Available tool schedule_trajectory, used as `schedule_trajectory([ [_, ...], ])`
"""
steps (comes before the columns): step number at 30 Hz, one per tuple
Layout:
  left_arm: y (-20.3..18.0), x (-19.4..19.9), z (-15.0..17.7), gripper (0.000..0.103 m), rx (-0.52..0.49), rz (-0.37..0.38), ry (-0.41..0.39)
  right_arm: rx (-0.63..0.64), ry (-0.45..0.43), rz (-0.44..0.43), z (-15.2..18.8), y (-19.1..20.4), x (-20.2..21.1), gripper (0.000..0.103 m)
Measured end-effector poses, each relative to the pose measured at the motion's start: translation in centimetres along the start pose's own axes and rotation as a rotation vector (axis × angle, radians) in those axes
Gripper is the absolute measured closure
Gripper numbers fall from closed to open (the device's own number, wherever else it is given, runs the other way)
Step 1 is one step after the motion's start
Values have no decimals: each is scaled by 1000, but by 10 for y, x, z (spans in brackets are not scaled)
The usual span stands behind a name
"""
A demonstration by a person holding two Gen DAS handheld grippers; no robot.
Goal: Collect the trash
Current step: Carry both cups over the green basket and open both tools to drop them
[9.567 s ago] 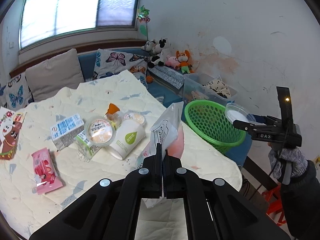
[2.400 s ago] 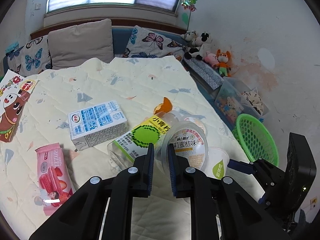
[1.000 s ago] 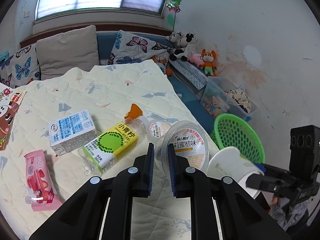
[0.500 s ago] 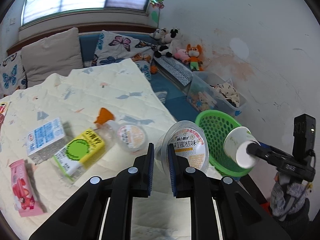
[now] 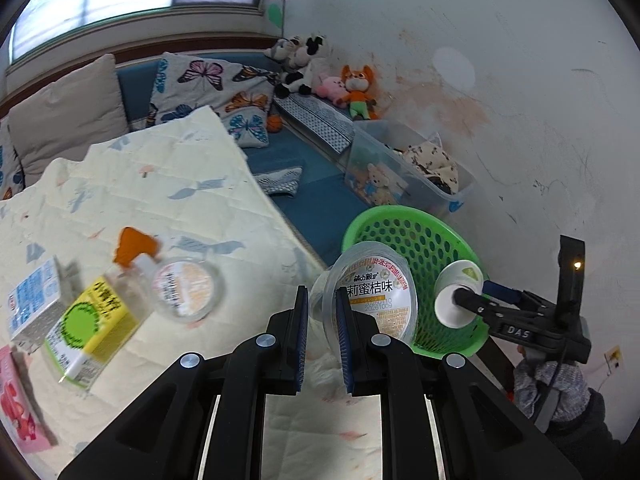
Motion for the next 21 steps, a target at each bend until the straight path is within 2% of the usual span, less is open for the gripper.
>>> schedule_trajectory([
  [5, -17, -17, -7, 89, -20, 15, 32, -14, 9, 4, 0, -10, -2, 12],
  [21, -70, -71, -27, 89, -94, 46, 123, 25, -20, 18, 16, -9, 18, 12],
])
Point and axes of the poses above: each gripper's, at about its wrist camera, not at the fingertips, and x roughly against the way its jaws point, y to its left, z to its underside, the point moved 3 cm from there along -x, roughly the way its jaws point, and after that the axes turned 11 degrees about y, right-handed, at the moved point
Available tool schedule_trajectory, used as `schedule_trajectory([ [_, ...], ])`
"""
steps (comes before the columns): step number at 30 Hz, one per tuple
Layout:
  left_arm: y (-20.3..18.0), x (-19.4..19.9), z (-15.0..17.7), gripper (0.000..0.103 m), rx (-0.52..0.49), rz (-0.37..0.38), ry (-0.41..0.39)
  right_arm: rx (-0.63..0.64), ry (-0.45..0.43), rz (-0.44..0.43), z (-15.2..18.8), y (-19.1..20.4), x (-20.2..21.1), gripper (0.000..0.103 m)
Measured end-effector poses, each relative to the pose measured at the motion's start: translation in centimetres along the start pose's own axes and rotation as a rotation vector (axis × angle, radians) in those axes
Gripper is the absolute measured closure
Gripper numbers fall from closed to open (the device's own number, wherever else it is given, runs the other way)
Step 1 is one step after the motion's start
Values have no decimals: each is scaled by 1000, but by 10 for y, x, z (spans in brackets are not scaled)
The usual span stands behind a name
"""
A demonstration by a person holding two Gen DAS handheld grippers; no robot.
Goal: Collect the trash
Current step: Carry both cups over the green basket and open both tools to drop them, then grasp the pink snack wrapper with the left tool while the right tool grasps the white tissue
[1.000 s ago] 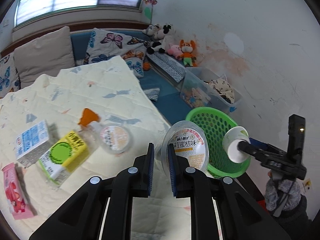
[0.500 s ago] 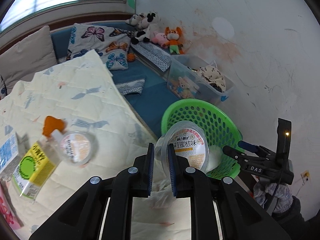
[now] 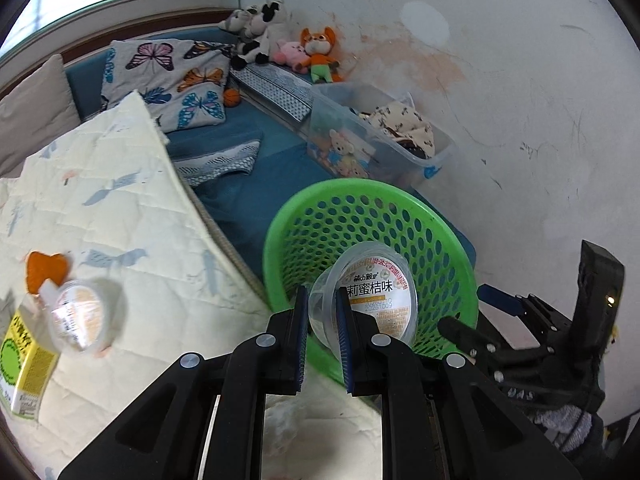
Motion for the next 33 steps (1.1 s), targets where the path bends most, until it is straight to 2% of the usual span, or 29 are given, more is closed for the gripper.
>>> schedule_trajectory([
  [6, -8, -14, -7, 88, 0, 10, 24, 10, -2, 3, 4, 2, 2, 12],
  [8, -7, -16, -8, 73, 9, 23, 28, 9, -1, 0, 5, 3, 3, 12],
  [10, -6, -15, -7, 65, 9, 26, 15, 11, -1, 0, 7, 3, 3, 12],
  [14, -3, -10, -2, 60, 7, 22, 10, 15, 1, -6, 10, 7, 5, 12],
  [18, 8, 5, 10, 58, 25, 4, -2, 34, -4, -20, 15, 19, 8, 12],
  [23, 31, 32, 30, 53, 47, -53, -33, 74, -4, -44, 22, 42, 12, 12],
  [30, 75, 75, 61, 48, 134, -103, -96, 163, 1, -90, 29, 88, 13, 11],
  [33, 96, 94, 77, 42, 178, -136, -126, 211, -2, -118, 30, 113, 12, 10],
])
Point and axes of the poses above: each gripper's, at about its wrist camera, not at the fingertips, and x roughly against the way its jaws point, y to its left, z to its underside, the point moved 3 cm from there along -x, roughly the way its jaws point, and after that the axes turned 11 degrees about y, right-handed, at the moved point
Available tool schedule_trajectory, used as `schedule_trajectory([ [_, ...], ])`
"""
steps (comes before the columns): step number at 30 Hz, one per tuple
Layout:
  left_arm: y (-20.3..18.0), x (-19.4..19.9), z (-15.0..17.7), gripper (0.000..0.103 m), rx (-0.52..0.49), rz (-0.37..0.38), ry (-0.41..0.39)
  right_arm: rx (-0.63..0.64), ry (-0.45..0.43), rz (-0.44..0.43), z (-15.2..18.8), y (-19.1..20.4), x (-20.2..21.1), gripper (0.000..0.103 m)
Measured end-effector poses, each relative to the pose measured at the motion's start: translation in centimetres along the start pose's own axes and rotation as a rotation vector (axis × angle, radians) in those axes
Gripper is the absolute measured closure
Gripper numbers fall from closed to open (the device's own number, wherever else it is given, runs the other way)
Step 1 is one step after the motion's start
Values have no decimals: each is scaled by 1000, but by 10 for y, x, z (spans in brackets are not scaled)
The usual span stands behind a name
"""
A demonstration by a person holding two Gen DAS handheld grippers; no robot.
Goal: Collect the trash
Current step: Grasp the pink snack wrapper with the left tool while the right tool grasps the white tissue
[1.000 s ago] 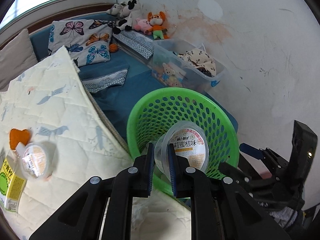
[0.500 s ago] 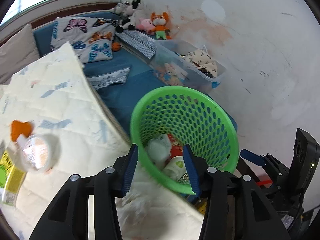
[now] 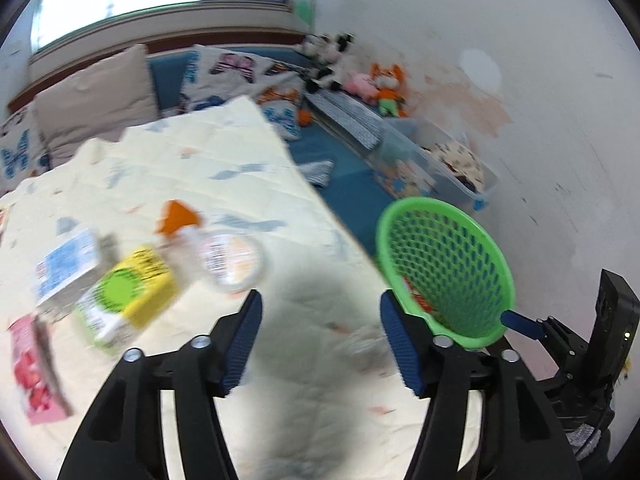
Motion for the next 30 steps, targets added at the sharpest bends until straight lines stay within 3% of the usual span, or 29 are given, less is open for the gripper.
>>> schedule_trajectory([
  [8, 78, 38, 34, 36, 138, -100, -54, 66, 37, -28, -7, 44, -27, 10],
  [15, 147, 57, 66, 35, 271, -194, -73, 78, 70, -16, -15, 58, -51, 10],
  [18, 176, 63, 78, 27, 337, -215, -78, 81, 82, -13, -17, 63, -58, 10],
  [30, 242, 46, 97, 23, 464, -310, -32, 82, 105, 32, -23, 68, -76, 14],
])
Point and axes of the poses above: each gripper's, at about its wrist camera, not at the fingertips, and x roughly against the way its jaws point, y to its left, z to its underside, the point moved 3 cm from there along -x, roughly the way its jaws point, and after that the axes turned 11 degrees about y, right-handed, at the moved point
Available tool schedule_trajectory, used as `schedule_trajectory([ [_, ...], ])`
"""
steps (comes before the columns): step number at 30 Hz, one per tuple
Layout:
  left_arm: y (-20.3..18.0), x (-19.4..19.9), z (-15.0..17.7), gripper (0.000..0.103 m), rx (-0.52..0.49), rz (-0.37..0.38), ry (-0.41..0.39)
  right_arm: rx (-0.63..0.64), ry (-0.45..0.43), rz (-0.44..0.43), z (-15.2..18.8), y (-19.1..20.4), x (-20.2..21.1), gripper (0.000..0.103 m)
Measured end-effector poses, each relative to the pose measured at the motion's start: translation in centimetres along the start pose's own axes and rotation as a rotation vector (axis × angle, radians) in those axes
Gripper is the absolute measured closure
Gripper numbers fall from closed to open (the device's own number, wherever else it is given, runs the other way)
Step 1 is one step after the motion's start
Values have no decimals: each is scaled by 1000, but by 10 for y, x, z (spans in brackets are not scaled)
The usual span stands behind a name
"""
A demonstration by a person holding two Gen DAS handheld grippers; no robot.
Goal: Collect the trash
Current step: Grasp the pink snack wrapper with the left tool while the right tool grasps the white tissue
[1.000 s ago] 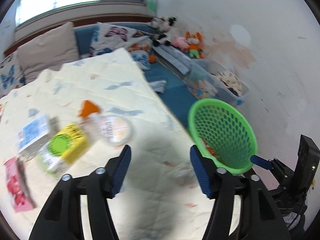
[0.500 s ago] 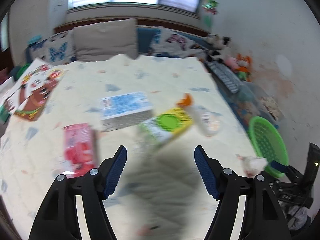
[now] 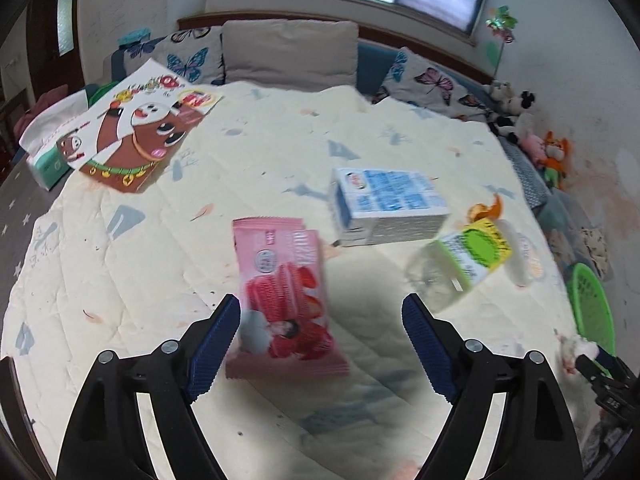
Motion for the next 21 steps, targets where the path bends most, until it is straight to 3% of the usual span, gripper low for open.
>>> schedule_trajectory([
  [15, 14, -50, -11, 23, 27, -47, 76, -22, 32, 30, -2, -11, -12, 23],
  [21, 15, -58, -12, 36, 30, -55, 97, -38, 41, 29, -2, -15, -16, 28],
])
Point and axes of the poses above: each gripper's, at about its wrist camera, not at the fingertips, and x roughly against the way its jaws point, y to its left, z to its underside, the point moved 3 cm from there along -x, roughly the way its jaws point, and after that the axes turned 11 degrees about y, right-handed, at the moved point
